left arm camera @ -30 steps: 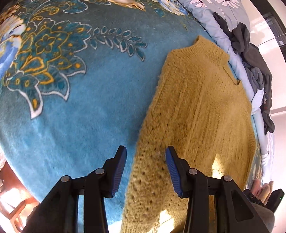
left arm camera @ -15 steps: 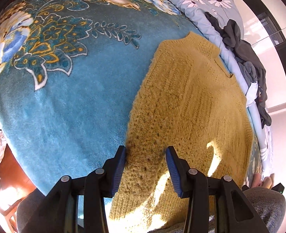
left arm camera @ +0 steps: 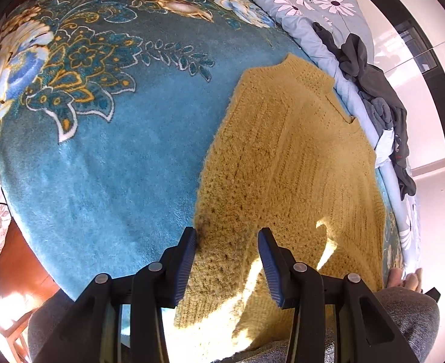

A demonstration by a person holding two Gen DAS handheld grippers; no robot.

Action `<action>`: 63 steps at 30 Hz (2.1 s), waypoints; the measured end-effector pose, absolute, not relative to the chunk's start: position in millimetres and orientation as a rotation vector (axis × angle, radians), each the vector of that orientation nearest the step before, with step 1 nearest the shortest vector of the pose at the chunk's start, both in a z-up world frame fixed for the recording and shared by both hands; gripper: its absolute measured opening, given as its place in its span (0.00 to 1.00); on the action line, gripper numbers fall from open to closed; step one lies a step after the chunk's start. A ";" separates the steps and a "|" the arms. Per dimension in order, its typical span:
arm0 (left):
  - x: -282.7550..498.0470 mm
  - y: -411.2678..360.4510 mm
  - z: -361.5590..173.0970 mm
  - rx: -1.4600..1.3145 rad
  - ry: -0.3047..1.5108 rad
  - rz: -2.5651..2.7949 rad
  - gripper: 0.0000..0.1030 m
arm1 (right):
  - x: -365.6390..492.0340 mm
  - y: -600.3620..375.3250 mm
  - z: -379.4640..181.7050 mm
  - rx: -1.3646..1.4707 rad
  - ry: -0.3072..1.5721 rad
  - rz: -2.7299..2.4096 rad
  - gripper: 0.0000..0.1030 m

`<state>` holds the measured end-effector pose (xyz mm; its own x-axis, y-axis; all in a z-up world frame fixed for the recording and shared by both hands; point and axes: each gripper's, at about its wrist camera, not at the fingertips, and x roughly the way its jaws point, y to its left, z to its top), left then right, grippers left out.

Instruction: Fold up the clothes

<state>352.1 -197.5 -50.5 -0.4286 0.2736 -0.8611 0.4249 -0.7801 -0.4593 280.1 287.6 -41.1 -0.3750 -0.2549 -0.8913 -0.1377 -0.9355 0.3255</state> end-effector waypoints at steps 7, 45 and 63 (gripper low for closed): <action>344.3 -197.0 -49.4 1.631 0.989 -2.391 0.45 | 287.4 321.2 -57.6 1.807 -0.638 -2.475 0.02; 207.6 -227.9 -76.3 1.653 0.975 -2.376 0.12 | 108.3 310.7 -77.0 1.654 -0.914 -2.360 0.10; 260.7 -223.5 -48.3 1.626 0.959 -2.440 0.45 | 136.9 333.1 -48.6 1.586 -0.960 -2.362 0.15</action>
<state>260.7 -223.5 -48.3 -0.4429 0.2826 -0.8508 0.3721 -0.8055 -0.4613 136.9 333.1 -48.6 -0.4350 -0.4447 -0.7830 -0.2274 -0.7871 0.5734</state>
